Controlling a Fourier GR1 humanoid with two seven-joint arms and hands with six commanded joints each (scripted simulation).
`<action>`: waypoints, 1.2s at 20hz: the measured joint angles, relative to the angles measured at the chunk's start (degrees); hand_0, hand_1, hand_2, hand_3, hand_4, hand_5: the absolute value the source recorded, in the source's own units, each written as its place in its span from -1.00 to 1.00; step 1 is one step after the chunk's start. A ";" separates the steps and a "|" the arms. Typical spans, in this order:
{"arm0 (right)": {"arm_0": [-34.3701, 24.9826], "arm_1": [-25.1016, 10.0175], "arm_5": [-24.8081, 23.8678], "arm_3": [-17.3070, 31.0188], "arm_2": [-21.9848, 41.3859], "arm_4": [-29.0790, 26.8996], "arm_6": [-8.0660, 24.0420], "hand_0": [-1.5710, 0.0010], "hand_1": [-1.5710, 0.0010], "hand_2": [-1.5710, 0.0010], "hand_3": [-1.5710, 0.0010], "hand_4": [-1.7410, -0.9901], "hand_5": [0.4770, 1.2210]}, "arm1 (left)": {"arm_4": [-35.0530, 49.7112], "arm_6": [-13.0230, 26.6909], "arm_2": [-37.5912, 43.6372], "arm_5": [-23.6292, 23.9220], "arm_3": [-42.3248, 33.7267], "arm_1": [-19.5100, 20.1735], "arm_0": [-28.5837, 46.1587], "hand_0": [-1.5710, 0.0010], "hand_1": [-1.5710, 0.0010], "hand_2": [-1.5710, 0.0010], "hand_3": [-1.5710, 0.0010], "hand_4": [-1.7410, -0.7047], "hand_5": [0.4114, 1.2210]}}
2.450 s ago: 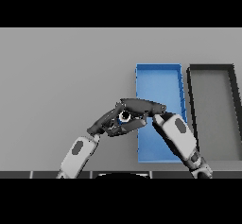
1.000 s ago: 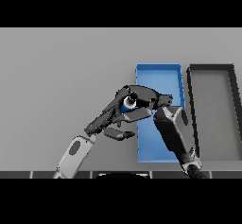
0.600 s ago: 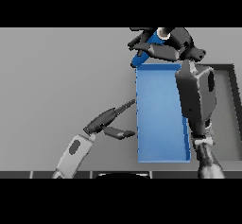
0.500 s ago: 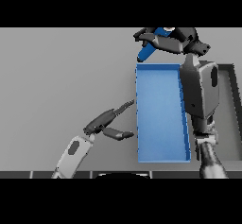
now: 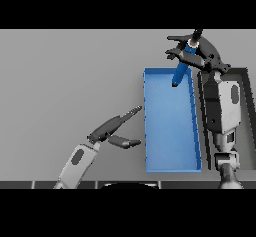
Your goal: Pick up the blue pipe and place it into the blue bin.
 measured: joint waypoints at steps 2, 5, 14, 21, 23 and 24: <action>3.91 0.48 -1.68 -1.74 0.92 0.51 2.02 -1.00 -1.00 -1.00 -1.00 -1.00 1.00 | -0.61 0.09 -0.66 0.32 0.22 -0.46 0.60 1.00 1.00 1.00 1.00 0.66 -0.97; 9.05 0.20 -4.92 -4.94 2.51 2.02 5.91 -1.00 -1.00 -1.00 -1.00 -1.00 1.00 | -0.41 0.46 -0.56 0.25 -0.05 -0.19 1.21 1.00 1.00 1.00 1.00 0.66 -0.96; 17.49 -1.42 -15.68 -4.74 11.92 10.96 10.64 -0.86 -0.70 -0.70 0.00 -0.83 1.00 | -0.35 0.73 -0.68 0.27 -1.17 -0.06 1.15 1.00 1.00 1.00 1.00 0.66 -0.98; 11.45 -10.86 -13.71 4.59 30.51 4.20 10.63 0.61 0.64 0.64 0.79 0.51 0.63 | 0.02 0.27 -0.96 0.09 -2.07 0.04 2.12 1.00 1.00 1.00 1.00 0.66 -0.96; 11.33 -12.44 -11.32 2.43 33.25 5.80 8.92 0.75 0.77 0.77 0.87 0.68 0.35 | 0.06 0.98 -0.81 0.21 -1.38 -0.36 1.57 1.00 1.00 1.00 1.00 0.65 -0.96; 11.45 -12.98 -10.82 2.10 34.03 6.30 10.43 0.80 0.82 0.82 0.89 0.75 0.23 | -0.11 0.66 -0.89 0.41 -1.46 -0.33 1.96 1.00 1.00 1.00 1.00 0.65 -0.96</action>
